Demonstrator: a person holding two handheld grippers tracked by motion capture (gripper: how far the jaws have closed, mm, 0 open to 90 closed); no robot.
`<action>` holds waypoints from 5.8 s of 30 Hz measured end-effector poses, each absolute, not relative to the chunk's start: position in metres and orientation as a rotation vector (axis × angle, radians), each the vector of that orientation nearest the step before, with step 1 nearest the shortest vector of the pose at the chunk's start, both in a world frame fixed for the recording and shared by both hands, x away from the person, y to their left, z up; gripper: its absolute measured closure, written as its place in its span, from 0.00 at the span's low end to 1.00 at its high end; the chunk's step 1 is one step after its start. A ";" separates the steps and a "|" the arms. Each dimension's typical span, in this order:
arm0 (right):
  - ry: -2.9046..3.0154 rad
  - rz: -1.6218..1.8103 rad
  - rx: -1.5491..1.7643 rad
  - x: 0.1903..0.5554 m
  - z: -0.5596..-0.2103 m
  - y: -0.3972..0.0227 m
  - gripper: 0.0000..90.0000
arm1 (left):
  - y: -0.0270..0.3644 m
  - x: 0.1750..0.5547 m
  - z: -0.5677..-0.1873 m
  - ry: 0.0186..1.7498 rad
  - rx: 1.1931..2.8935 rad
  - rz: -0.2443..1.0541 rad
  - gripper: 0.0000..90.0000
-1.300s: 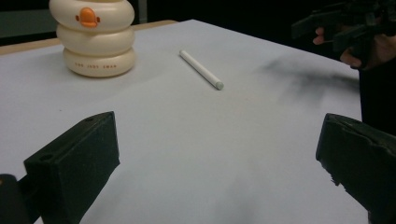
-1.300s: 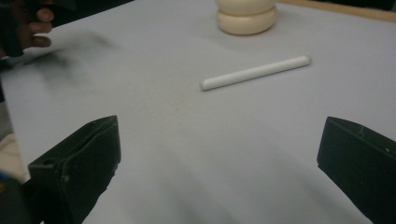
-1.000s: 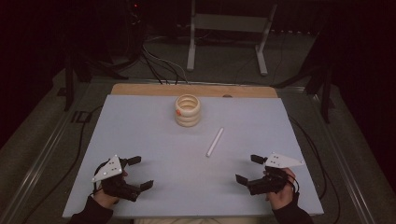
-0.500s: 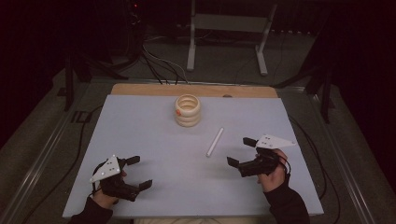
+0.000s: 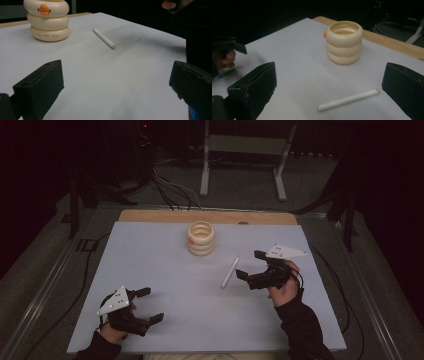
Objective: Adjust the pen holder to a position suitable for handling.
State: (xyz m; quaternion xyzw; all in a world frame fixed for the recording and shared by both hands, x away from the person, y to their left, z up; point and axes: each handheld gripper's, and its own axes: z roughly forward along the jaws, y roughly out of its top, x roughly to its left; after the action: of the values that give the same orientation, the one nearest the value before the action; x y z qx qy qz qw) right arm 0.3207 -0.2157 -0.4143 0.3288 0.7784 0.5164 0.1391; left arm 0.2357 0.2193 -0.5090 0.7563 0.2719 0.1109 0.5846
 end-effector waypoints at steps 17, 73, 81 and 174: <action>2.242 1.535 0.957 0.366 -0.396 -0.179 0.00 | 0.220 0.236 -0.509 0.631 1.763 0.259 0.00; 2.283 1.032 1.593 0.510 -0.442 -0.093 0.52 | 0.222 0.235 -0.509 0.622 1.760 0.267 0.00; 2.262 0.979 1.651 0.515 -0.448 -0.087 0.65 | 0.222 0.235 -0.509 0.622 1.759 0.265 0.00; 2.586 0.808 1.223 0.383 -0.437 -0.032 0.66 | 0.220 0.236 -0.509 0.604 1.769 0.273 0.00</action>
State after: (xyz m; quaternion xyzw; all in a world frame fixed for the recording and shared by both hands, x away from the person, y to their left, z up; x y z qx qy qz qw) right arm 0.3832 -0.0325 -0.4371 0.4100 0.8668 0.2710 0.0846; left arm 0.2357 0.2196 -0.5087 0.7586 0.2592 0.1172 0.5862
